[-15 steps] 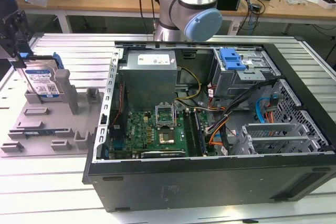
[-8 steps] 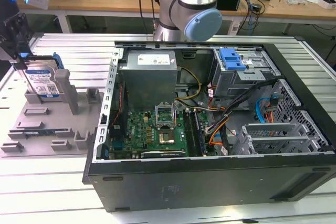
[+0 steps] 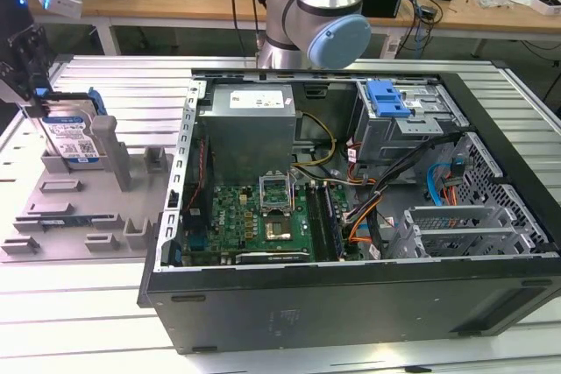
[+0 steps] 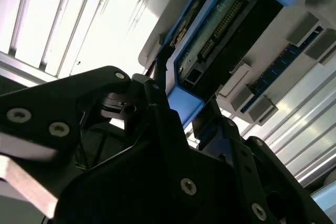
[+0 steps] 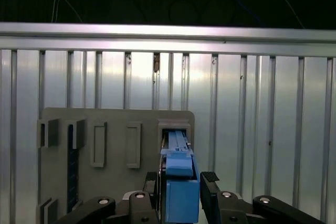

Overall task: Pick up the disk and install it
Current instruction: 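Pick up the disk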

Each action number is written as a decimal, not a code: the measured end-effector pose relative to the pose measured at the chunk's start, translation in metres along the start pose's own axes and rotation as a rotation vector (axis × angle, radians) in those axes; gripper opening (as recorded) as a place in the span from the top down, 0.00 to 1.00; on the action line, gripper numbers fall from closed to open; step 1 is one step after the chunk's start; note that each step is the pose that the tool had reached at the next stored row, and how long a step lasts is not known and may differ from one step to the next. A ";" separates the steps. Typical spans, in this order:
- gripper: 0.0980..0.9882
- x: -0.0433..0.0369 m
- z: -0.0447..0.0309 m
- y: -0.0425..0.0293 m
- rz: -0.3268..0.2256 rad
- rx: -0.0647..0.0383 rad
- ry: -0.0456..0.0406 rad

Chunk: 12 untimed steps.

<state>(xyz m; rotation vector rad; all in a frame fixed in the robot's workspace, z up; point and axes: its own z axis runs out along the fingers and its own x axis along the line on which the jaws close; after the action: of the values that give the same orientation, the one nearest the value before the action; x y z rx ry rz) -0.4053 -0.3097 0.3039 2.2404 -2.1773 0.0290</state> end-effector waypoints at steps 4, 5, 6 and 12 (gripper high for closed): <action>0.60 0.0000 0.0027 0.0000 0.000 0.000 0.0000; 0.60 0.0000 0.0030 0.0000 0.000 0.000 0.0000; 0.60 0.0000 0.0035 0.0000 0.000 0.000 0.0000; 0.60 0.0000 0.0056 0.0000 0.000 0.000 0.0000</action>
<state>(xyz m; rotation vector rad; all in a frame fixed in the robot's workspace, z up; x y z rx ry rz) -0.4053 -0.3098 0.2982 2.2403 -2.1771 0.0287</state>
